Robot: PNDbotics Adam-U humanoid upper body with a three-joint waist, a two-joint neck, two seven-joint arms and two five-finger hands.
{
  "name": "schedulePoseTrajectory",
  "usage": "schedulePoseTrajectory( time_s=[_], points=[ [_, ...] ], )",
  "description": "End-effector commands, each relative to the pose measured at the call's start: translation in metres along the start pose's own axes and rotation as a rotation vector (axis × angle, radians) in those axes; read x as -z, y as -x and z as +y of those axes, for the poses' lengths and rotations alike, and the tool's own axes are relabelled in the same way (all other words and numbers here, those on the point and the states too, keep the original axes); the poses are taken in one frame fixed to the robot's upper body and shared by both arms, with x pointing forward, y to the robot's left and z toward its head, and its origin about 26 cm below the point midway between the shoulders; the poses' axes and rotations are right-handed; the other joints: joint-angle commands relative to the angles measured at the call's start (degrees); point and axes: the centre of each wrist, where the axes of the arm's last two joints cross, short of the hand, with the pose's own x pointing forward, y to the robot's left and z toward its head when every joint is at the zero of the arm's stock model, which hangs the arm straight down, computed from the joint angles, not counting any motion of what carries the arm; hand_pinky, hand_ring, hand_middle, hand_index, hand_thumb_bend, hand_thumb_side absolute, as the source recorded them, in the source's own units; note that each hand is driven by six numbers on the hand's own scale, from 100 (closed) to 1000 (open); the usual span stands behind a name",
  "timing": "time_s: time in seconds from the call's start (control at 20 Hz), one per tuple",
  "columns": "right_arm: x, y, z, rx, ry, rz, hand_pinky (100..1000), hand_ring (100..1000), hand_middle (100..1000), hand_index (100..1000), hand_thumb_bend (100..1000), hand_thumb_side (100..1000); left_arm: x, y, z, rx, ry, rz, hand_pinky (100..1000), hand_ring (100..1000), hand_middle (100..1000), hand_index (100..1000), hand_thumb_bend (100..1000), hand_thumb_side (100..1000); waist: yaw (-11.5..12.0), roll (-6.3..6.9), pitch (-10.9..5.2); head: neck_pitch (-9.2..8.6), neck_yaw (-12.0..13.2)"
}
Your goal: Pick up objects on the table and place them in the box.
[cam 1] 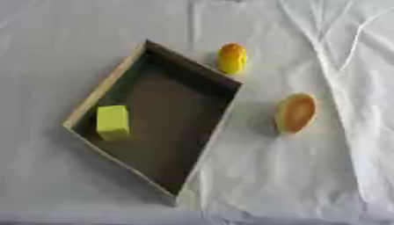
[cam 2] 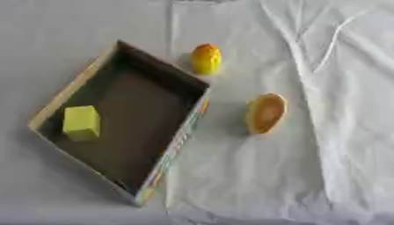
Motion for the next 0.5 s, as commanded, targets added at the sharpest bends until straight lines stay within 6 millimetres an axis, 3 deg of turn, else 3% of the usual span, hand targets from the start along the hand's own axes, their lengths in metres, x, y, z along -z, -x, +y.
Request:
schedulePoseTrajectory(
  time_s=[0.05,0.35,0.5],
  points=[
    [0.008,-0.005,-0.003,-0.011,-0.023,-0.027,870,733,546,807,100,470,0.008,-0.004,0.003,0.004,0.017,-0.028,849,747,729,835,100,595,-0.05,0.12,-0.93,-0.16,0.15],
    [0.010,-0.006,-0.004,-0.019,-0.037,-0.032,871,741,554,813,100,470,0.007,-0.004,0.003,0.003,0.019,-0.025,849,747,728,835,100,594,-0.14,0.24,-0.84,-0.10,0.17],
    [0.018,-0.009,-0.006,-0.052,-0.113,-0.067,877,785,601,844,100,470,0.007,-0.004,0.003,0.004,0.025,-0.026,850,748,728,835,100,594,-0.16,0.13,-0.89,0.09,0.18]
  ],
)
